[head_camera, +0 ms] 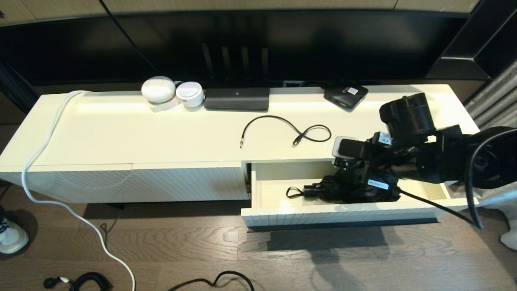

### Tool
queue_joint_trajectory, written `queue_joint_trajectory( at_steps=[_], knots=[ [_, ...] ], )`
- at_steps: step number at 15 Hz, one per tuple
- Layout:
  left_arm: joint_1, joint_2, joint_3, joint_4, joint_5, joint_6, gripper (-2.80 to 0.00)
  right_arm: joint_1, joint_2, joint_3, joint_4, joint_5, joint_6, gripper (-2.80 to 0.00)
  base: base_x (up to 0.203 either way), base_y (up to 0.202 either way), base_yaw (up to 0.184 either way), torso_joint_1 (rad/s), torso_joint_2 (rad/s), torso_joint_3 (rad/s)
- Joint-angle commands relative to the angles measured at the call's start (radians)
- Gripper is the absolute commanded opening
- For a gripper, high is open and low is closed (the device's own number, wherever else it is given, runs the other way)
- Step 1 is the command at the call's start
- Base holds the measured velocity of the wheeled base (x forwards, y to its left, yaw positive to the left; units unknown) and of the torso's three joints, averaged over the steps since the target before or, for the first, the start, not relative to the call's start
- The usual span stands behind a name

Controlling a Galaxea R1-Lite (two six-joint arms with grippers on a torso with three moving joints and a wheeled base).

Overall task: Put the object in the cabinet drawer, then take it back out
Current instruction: Put the umbrella in the drawer, then put the data cable in the drawer

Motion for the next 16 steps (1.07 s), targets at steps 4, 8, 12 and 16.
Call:
queue_joint_trajectory(
  at_steps=[4, 8, 12, 16],
  knots=[
    [0.000, 0.000, 0.000, 0.000, 0.001, 0.000, 0.00, -0.004, -0.097, -0.073, 0.094, -0.002, 0.099, 0.00, 0.000, 0.000, 0.000, 0.000, 0.00, 0.000],
    [0.000, 0.000, 0.000, 0.000, 0.001, 0.000, 0.00, 0.014, -0.138, -0.216, 0.349, 0.015, 0.287, 0.00, 0.000, 0.000, 0.000, 0.000, 0.00, 0.000],
    [0.000, 0.000, 0.000, 0.000, 0.001, 0.000, 0.00, 0.069, -0.106, -0.446, 0.654, 0.073, 0.655, 0.00, 0.000, 0.000, 0.000, 0.000, 0.00, 0.000],
    [0.000, 0.000, 0.000, 0.000, 0.001, 0.000, 0.00, 0.099, -0.032, -0.527, 0.700, 0.088, 0.911, 0.00, 0.000, 0.000, 0.000, 0.000, 0.00, 0.000]
  ],
)
